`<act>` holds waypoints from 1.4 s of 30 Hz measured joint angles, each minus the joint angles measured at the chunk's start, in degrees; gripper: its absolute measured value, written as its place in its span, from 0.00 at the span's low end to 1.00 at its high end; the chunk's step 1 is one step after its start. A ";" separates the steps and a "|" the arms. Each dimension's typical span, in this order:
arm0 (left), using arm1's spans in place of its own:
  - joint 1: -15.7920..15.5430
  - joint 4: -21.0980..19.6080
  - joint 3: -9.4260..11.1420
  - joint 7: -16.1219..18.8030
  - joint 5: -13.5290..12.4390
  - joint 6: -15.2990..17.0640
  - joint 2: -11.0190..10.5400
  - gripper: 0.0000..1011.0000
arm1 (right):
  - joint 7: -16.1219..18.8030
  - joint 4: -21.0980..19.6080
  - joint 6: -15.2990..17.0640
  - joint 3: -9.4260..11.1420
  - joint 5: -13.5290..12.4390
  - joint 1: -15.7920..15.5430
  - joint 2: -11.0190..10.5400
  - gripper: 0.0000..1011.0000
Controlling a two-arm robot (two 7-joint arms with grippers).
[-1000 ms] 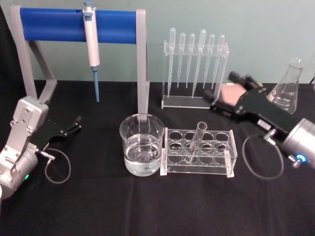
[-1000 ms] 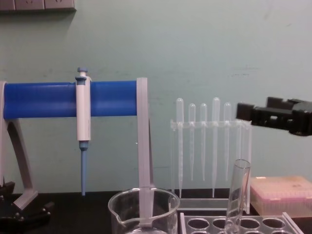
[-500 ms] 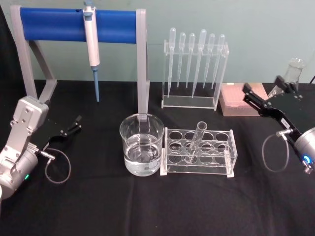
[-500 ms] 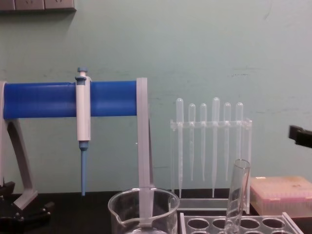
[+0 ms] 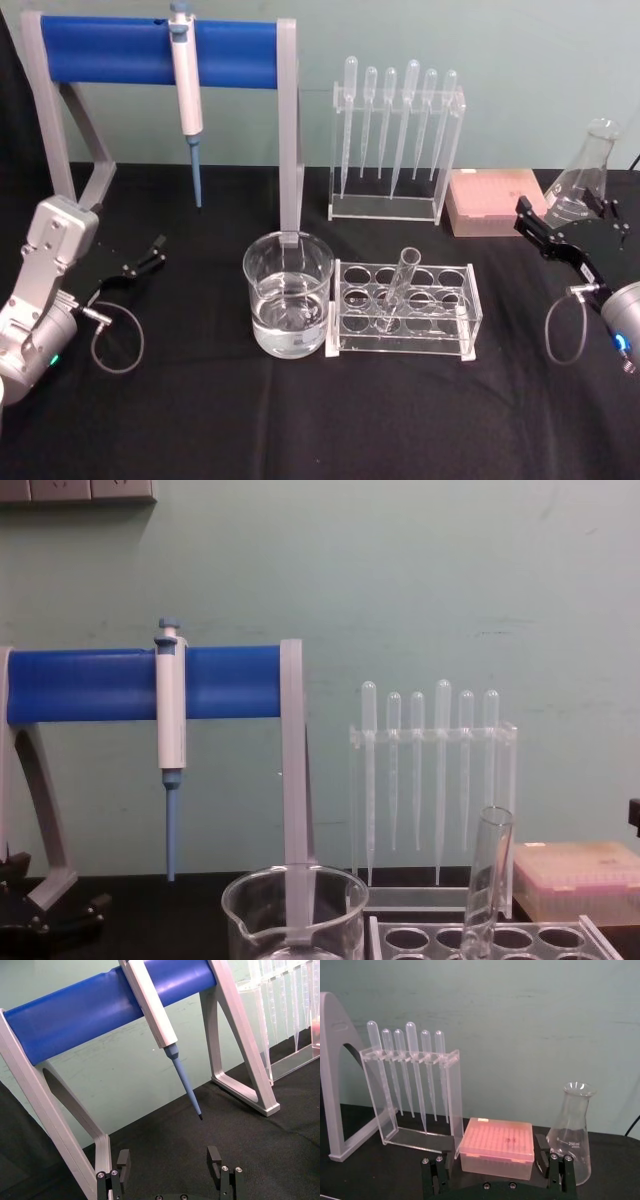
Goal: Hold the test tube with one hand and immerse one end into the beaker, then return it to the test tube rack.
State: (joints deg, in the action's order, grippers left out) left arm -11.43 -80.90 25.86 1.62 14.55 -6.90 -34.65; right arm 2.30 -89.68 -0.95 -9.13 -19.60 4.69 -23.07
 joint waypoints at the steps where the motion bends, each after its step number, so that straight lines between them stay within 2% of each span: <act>1: 0.00 0.00 0.00 0.00 0.00 0.00 0.00 0.99 | 0.06 0.14 0.13 0.14 0.16 -0.05 0.18 0.99; 6: 0.00 0.00 0.00 0.00 0.00 0.00 0.00 0.99 | 1.51 0.67 0.99 0.63 -0.38 -0.14 0.78 0.99; 42: 0.00 0.00 0.00 0.00 0.00 0.00 0.00 0.99 | 1.06 0.41 0.62 0.38 -0.03 -0.08 0.50 0.99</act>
State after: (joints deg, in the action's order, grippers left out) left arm -11.43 -80.90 25.86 1.62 14.55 -6.91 -34.65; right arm 3.36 -89.27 -0.33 -8.75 -19.62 4.61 -22.57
